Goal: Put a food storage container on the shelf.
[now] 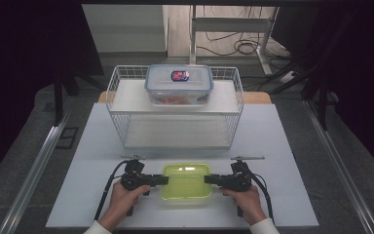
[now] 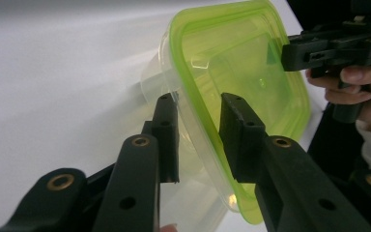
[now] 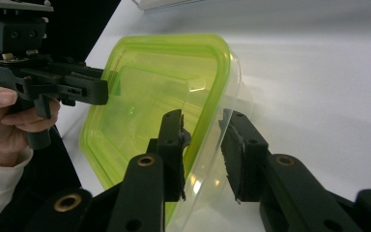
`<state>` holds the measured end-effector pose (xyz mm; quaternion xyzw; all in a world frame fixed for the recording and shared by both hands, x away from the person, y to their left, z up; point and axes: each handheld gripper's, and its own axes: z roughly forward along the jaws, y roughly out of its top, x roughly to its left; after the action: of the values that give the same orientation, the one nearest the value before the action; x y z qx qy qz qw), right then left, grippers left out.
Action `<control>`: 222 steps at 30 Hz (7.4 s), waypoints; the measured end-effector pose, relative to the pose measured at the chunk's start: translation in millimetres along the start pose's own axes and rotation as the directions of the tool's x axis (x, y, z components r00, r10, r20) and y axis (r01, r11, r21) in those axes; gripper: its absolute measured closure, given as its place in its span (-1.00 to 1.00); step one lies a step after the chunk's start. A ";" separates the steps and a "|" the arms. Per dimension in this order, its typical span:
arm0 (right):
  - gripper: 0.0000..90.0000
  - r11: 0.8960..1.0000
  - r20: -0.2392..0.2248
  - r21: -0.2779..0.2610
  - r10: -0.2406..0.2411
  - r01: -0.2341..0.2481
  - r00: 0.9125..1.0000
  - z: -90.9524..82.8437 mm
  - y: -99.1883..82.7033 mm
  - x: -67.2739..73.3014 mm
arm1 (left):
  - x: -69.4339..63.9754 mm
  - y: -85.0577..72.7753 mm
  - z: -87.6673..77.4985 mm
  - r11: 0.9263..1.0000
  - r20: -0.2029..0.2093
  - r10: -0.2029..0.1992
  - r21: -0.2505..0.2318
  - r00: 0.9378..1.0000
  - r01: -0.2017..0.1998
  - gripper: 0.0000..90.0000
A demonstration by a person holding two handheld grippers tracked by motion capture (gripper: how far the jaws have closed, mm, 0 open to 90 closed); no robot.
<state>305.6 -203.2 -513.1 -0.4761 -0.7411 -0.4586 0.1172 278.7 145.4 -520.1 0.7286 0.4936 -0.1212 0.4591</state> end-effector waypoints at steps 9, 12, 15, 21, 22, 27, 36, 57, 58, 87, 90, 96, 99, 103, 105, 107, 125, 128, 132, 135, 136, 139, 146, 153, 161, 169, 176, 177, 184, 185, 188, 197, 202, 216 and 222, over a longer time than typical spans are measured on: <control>0.66 0.999 -0.016 -0.032 0.006 -0.007 1.000 -8.1 -7.4 4.9 | -5.2 -2.3 -6.6 0.999 0.021 0.033 -0.035 0.999 -0.032 0.67; 0.69 0.999 -0.007 -0.040 -0.003 0.003 1.000 -9.5 -8.5 6.7 | -7.5 -2.6 -9.5 0.998 0.035 0.045 -0.053 0.998 -0.043 0.68; 0.73 0.999 -0.014 -0.054 0.008 -0.009 1.000 -10.9 -9.5 6.9 | -11.7 -2.1 -12.8 0.994 0.022 0.086 -0.063 0.996 -0.084 0.72; 0.75 0.998 -0.014 -0.064 -0.005 0.004 1.000 -10.3 -11.6 10.1 | -14.9 -1.6 -17.9 0.990 0.008 0.117 -0.078 0.993 -0.116 0.77; 0.75 0.998 -0.009 -0.066 -0.016 0.015 1.000 -10.2 -11.7 11.3 | -14.8 -1.9 -18.2 0.990 0.005 0.122 -0.074 0.992 -0.122 0.77; 0.75 0.996 0.000 -0.080 -0.045 0.045 0.999 -12.8 -10.5 14.6 | -15.8 -1.5 -19.7 0.989 0.013 0.128 -0.080 0.992 -0.126 0.77; 0.75 0.987 0.012 -0.110 -0.117 0.118 0.993 -21.1 -5.0 25.3 | -24.1 2.7 -28.6 0.979 0.006 0.176 -0.101 0.984 -0.175 0.78; 0.75 0.958 0.054 -0.158 -0.235 0.241 0.971 -31.6 16.3 46.3 | -35.5 18.2 -44.9 0.958 -0.021 0.243 -0.152 0.970 -0.243 0.79; 0.75 0.957 0.056 -0.162 -0.235 0.242 0.970 -32.7 17.8 47.0 | -36.3 19.3 -45.3 0.957 -0.022 0.246 -0.152 0.969 -0.246 0.78; 0.75 0.904 0.084 -0.252 -0.335 0.345 0.939 -65.3 88.0 96.0 | -62.9 86.1 -95.9 0.920 0.004 0.304 -0.260 0.953 -0.292 0.80; 0.75 0.900 0.080 -0.262 -0.340 0.349 0.937 -69.9 98.5 101.6 | -68.1 96.9 -103.1 0.917 0.002 0.311 -0.264 0.951 -0.299 0.80; 0.75 0.891 0.081 -0.278 -0.350 0.359 0.933 -78.2 113.9 112.2 | -76.7 113.5 -115.1 0.908 0.002 0.325 -0.280 0.946 -0.312 0.80; 0.75 0.886 0.087 -0.283 -0.358 0.367 0.930 -81.3 120.4 116.8 | -79.5 119.5 -119.2 0.905 0.001 0.329 -0.286 0.944 -0.315 0.80; 0.76 0.881 0.094 -0.285 -0.367 0.378 0.926 -86.3 134.3 124.4 | -85.0 131.4 -127.0 0.899 -0.009 0.338 -0.293 0.941 -0.326 0.80; 0.76 0.879 0.097 -0.287 -0.370 0.382 0.924 -88.2 140.5 127.9 | -86.8 136.9 -130.9 0.897 -0.011 0.341 -0.296 0.940 -0.329 0.80; 0.76 0.879 0.095 -0.289 -0.369 0.380 0.925 -90.3 146.0 131.4 | -88.6 142.3 -134.4 0.895 -0.007 0.342 -0.301 0.940 -0.328 0.80; 0.76 0.881 0.083 -0.296 -0.362 0.369 0.929 -97.9 206.7 143.8 | -96.1 203.6 -158.4 0.893 -0.028 0.349 -0.293 0.937 -0.341 0.80; 0.76 0.884 0.079 -0.296 -0.356 0.362 0.931 -97.6 218.0 143.5 | -95.5 213.7 -160.1 0.896 -0.034 0.344 -0.289 0.939 -0.338 0.80; 0.76 0.887 0.077 -0.296 -0.347 0.354 0.935 -95.8 232.5 142.2 | -92.6 227.9 -162.4 0.899 -0.036 0.338 -0.284 0.940 -0.334 0.81; 0.76 0.890 0.072 -0.298 -0.341 0.346 0.937 -93.8 241.8 140.3 | -88.1 237.4 -162.7 0.904 -0.029 0.331 -0.279 0.943 -0.325 0.81; 0.76 0.892 0.072 -0.294 -0.338 0.344 0.938 -92.0 247.9 138.3 | -86.8 240.4 -162.5 0.905 -0.031 0.329 -0.276 0.944 -0.324 0.80; 0.76 0.895 0.073 -0.290 -0.332 0.339 0.940 -90.0 253.5 135.6 | -82.4 249.1 -159.7 0.911 -0.035 0.315 -0.271 0.948 -0.312 0.80; 0.76 0.914 0.056 -0.280 -0.290 0.294 0.955 -78.8 268.6 118.3 | -69.8 264.0 -150.3 0.922 -0.039 0.287 -0.261 0.957 -0.287 0.80; 0.75 0.928 0.050 -0.261 -0.263 0.267 0.963 -69.8 278.1 106.4 | -57.2 271.2 -141.1 0.937 -0.035 0.243 -0.251 0.970 -0.243 0.80; 0.73 0.932 0.041 -0.272 -0.239 0.241 0.970 -65.4 287.9 101.0 | -51.7 276.1 -138.0 0.941 -0.025 0.191 -0.280 0.981 -0.190 0.77; 0.64 0.937 0.017 -0.292 -0.197 0.193 0.980 -58.7 292.2 91.1 | -49.3 278.8 -128.7 0.944 -0.056 0.171 -0.276 0.984 -0.180 0.64; 0.61 0.939 0.011 -0.299 -0.177 0.172 0.984 -53.8 294.2 86.6 | -45.2 280.8 -125.3 0.944 -0.053 0.144 -0.293 0.988 -0.153 0.60; 0.61 0.939 0.013 -0.296 -0.178 0.174 0.984 -53.0 294.5 86.3 | -44.5 281.0 -125.2 0.943 -0.058 0.147 -0.293 0.987 -0.158 0.59; 0.50 0.943 0.026 -0.293 -0.155 0.156 0.988 -48.0 294.9 82.9 | -41.6 281.3 -121.9 0.945 -0.072 0.136 -0.292 0.988 -0.151 0.42; 0.50 0.943 0.026 -0.293 -0.155 0.156 0.988 -48.0 294.9 82.9 | -41.9 281.6 -121.1 0.945 -0.076 0.134 -0.289 0.988 -0.150 0.42; 0.34 0.946 0.041 -0.284 -0.148 0.154 0.988 -48.2 293.9 84.0 | -41.7 283.1 -117.6 0.944 -0.088 0.133 -0.291 0.987 -0.153 0.16; -0.04 0.944 0.040 -0.283 -0.166 0.170 0.985 -47.7 291.9 86.3 | -43.0 283.9 -116.2 0.934 -0.113 0.139 -0.315 0.984 -0.169 -0.34; -0.12 0.941 0.057 -0.290 -0.162 0.172 0.985 -51.9 290.2 89.1 | -41.7 282.2 -120.4 0.931 -0.108 0.141 -0.322 0.984 -0.169 -0.42; -0.08 0.929 0.076 -0.306 -0.192 0.206 0.978 -71.3 277.3 101.9 | -48.6 259.8 -137.0 0.926 -0.095 0.173 -0.324 0.980 -0.195 -0.47; -0.11 0.931 0.067 -0.291 -0.212 0.223 0.975 -74.5 266.8 102.9 | -50.3 248.4 -140.3 0.925 -0.086 0.201 -0.310 0.976 -0.218 -0.50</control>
<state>449.5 -167.0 -257.5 -0.4112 -0.7139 -0.5664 -0.0198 421.9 202.8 -274.9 0.6966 0.4381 0.0289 0.5675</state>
